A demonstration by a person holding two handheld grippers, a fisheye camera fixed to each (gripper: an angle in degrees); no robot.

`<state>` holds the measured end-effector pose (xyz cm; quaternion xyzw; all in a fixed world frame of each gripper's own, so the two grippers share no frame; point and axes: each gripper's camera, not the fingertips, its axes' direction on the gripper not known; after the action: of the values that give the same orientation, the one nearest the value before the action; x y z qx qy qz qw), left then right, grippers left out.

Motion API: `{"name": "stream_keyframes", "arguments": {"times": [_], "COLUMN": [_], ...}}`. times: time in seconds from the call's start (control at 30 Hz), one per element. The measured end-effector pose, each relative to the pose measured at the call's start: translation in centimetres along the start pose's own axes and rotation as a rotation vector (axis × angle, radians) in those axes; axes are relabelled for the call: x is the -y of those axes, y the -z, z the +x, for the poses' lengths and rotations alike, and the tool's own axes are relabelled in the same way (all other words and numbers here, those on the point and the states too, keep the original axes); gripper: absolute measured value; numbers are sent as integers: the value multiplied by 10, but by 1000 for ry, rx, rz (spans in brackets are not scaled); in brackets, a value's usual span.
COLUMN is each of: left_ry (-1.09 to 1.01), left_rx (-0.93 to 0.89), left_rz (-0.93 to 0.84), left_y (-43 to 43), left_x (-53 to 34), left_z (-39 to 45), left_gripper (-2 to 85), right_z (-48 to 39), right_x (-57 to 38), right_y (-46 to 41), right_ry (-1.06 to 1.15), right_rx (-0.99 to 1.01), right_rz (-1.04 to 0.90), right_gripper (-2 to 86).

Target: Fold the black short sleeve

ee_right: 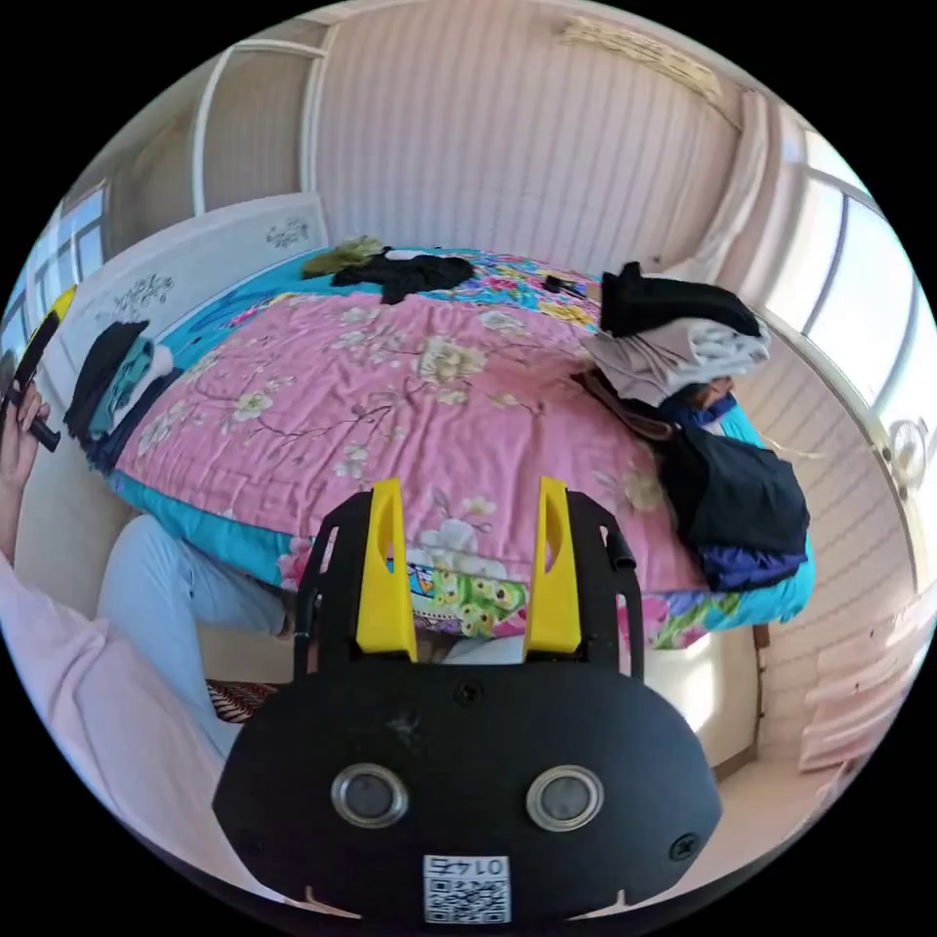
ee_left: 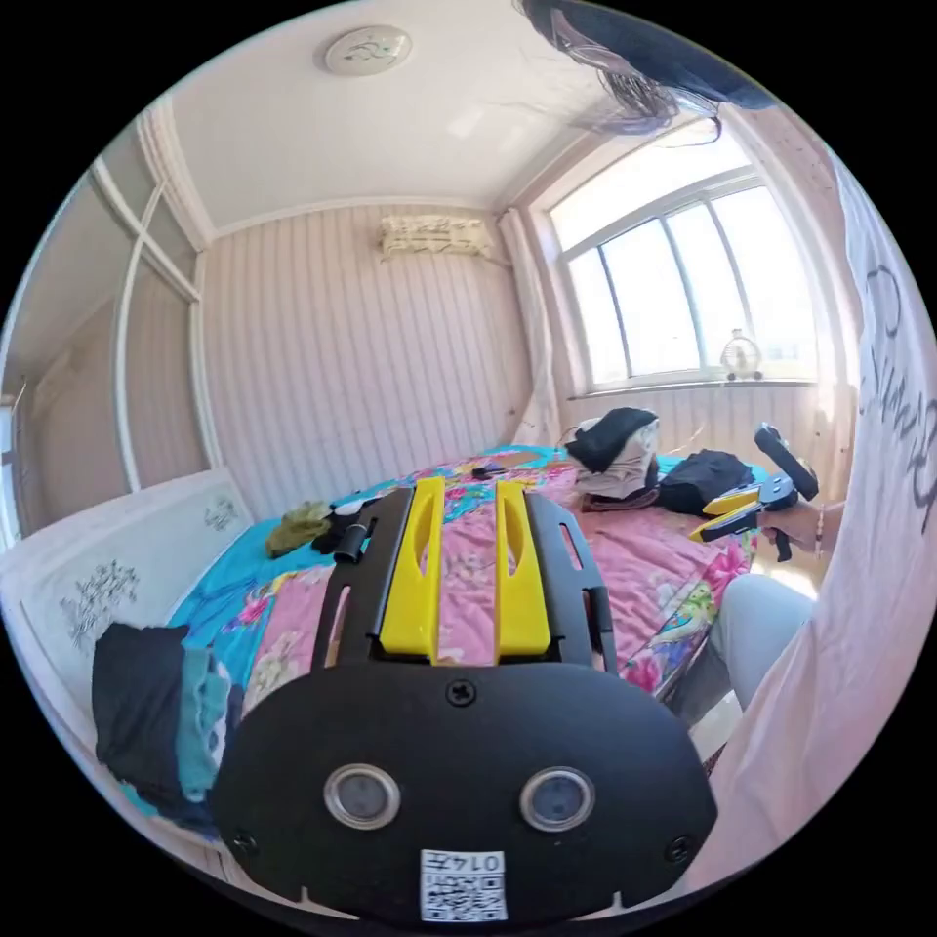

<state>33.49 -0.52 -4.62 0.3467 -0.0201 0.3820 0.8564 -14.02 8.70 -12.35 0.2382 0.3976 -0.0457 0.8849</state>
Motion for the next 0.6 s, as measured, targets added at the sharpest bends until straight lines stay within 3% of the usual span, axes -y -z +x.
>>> {"name": "stream_keyframes", "arguments": {"times": [0.2,0.37,0.6], "left_ry": [-199,-162,-246], "left_rx": [-289,-526,-569], "left_rz": [43,-43,-199], "left_y": [-105,-190,-305], "left_x": [62,81,92], "left_z": [122,197,274], "left_gripper": [77,84,93], "right_z": [107,180,272], "right_x": [-95,-141,-115], "right_y": [23,11,-24], "right_ry": [-280,-382,-457], "right_rx": [-117,-193,-101], "right_rz": [72,70,116], "right_gripper": [206,196,187]}}
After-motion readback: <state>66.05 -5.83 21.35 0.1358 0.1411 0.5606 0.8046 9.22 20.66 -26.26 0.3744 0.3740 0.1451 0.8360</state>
